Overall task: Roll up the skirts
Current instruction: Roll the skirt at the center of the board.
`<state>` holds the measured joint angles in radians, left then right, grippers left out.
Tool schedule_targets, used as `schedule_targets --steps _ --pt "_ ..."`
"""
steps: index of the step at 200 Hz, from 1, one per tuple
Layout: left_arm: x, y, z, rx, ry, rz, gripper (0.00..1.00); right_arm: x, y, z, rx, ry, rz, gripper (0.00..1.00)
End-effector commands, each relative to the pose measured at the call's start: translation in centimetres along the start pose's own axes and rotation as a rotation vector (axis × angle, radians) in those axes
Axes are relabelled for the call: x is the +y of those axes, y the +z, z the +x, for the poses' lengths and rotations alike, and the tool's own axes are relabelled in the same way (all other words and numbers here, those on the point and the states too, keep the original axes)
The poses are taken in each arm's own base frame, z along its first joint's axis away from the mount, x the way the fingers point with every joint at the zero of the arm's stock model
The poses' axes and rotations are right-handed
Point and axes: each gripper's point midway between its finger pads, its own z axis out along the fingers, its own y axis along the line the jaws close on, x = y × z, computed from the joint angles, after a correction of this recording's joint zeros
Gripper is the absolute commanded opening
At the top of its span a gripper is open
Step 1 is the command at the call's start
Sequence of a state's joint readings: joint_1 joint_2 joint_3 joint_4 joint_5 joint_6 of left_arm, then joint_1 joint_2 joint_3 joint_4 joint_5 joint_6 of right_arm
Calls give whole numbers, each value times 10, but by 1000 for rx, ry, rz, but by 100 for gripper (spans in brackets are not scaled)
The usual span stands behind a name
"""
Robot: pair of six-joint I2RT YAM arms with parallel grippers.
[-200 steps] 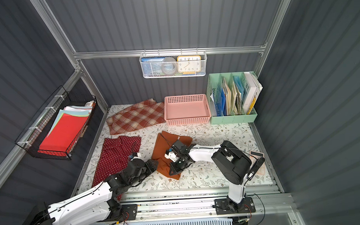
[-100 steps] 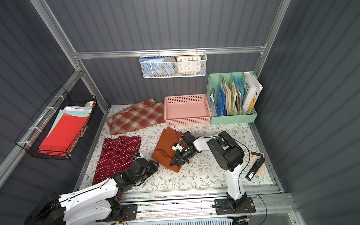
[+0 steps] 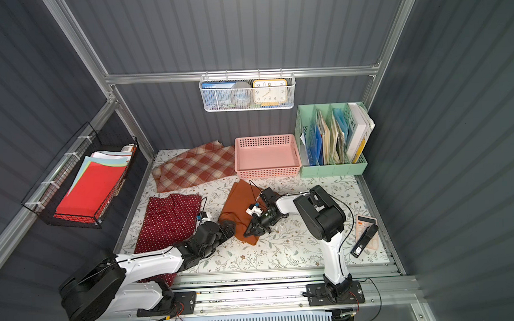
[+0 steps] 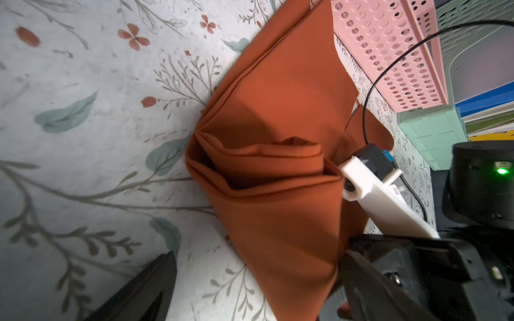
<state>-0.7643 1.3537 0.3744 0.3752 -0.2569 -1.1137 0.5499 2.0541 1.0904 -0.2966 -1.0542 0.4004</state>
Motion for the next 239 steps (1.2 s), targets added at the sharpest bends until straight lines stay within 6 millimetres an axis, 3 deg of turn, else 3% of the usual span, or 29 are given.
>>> schedule_targets --steps 1,27,42,55,75,105,128,161,188,207,239 --pt "0 16 -9 -41 15 -8 91 -33 8 16 37 92 101 0" --pt "34 28 -9 -45 -54 -76 68 -31 7 18 39 85 101 0" --pt "40 30 -18 -79 -56 -78 57 -34 8 20 45 89 109 0" --pt "36 35 -26 -98 -19 -67 48 -36 9 21 48 91 116 0" --pt "19 46 -32 -104 40 -14 43 -38 11 24 58 90 126 0" --pt "11 60 -30 -75 81 0 0 -41 8 26 53 79 160 1" --pt "20 55 -27 -59 65 -33 0 -38 -4 27 6 28 238 23" --pt "37 29 -23 -24 12 -134 0 -26 -32 42 -67 -51 397 41" --pt "40 -2 -7 -23 -9 -209 0 -15 -55 57 -148 -154 570 44" --pt "42 -20 5 -8 -54 -241 0 -5 -69 69 -227 -320 792 44" --pt "52 -34 18 5 -120 -289 0 23 -64 92 -362 -668 1041 45"
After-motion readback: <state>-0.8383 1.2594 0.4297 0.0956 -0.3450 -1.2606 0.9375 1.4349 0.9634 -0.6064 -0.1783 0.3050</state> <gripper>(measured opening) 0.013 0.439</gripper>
